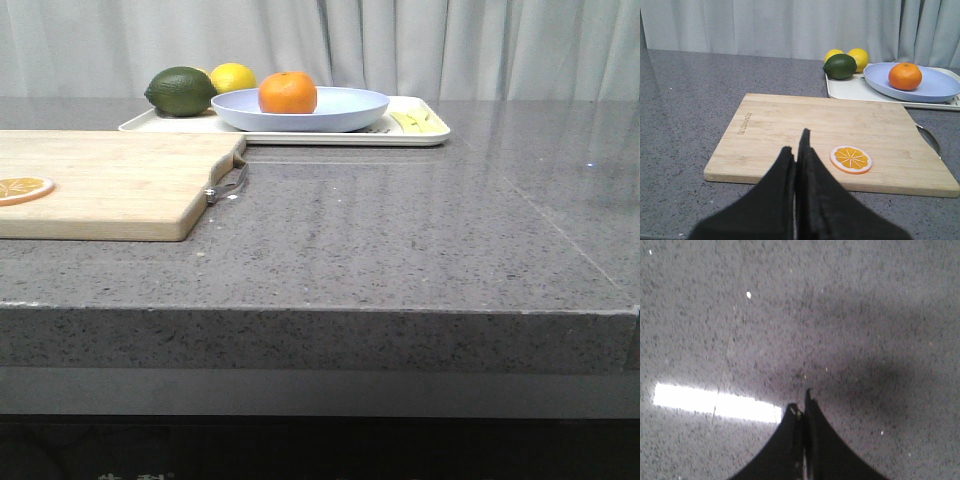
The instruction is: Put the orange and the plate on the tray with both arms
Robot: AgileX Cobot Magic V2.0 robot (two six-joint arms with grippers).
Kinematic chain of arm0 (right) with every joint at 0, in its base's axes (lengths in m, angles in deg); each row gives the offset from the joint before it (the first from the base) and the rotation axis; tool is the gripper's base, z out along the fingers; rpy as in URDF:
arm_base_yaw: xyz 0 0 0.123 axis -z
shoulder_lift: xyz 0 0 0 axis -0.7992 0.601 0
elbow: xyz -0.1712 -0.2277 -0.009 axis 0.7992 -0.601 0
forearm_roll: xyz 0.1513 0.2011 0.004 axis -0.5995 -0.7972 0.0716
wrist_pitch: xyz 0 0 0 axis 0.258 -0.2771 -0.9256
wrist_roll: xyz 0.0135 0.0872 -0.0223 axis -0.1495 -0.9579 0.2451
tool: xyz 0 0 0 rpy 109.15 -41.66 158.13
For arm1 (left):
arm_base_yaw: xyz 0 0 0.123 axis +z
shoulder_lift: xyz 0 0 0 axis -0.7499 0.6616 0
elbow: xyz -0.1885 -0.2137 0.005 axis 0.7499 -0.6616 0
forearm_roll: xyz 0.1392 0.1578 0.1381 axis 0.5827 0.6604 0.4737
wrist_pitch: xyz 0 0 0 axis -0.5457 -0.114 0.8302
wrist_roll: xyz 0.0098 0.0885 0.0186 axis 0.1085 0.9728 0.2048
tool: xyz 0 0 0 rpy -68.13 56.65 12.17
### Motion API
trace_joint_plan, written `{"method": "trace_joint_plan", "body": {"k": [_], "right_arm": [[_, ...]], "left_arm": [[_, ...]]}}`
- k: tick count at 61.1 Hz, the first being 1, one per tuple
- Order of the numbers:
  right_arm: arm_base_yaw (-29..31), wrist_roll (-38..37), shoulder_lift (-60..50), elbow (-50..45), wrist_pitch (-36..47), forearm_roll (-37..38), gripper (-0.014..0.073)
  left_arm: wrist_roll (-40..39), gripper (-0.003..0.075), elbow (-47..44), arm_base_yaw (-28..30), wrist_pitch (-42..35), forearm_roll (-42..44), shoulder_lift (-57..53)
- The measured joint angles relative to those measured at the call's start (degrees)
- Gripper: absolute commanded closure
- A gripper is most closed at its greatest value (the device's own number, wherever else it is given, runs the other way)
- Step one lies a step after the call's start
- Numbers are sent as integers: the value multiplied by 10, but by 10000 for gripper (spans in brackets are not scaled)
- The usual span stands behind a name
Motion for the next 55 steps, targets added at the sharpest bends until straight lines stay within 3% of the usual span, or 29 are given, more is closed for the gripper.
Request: {"method": "trace_joint_plan", "body": {"k": [27,44,55], "right_arm": [[1,1,-360,-426,261,0,663],[1,1,-585,-603,395,0,663],[1,1,-674,-655,445,0,663]], "left_arm": [[0,738,0,0,0,0,0],[0,738,0,0,0,0,0],[0,738,0,0,0,0,0]]}}
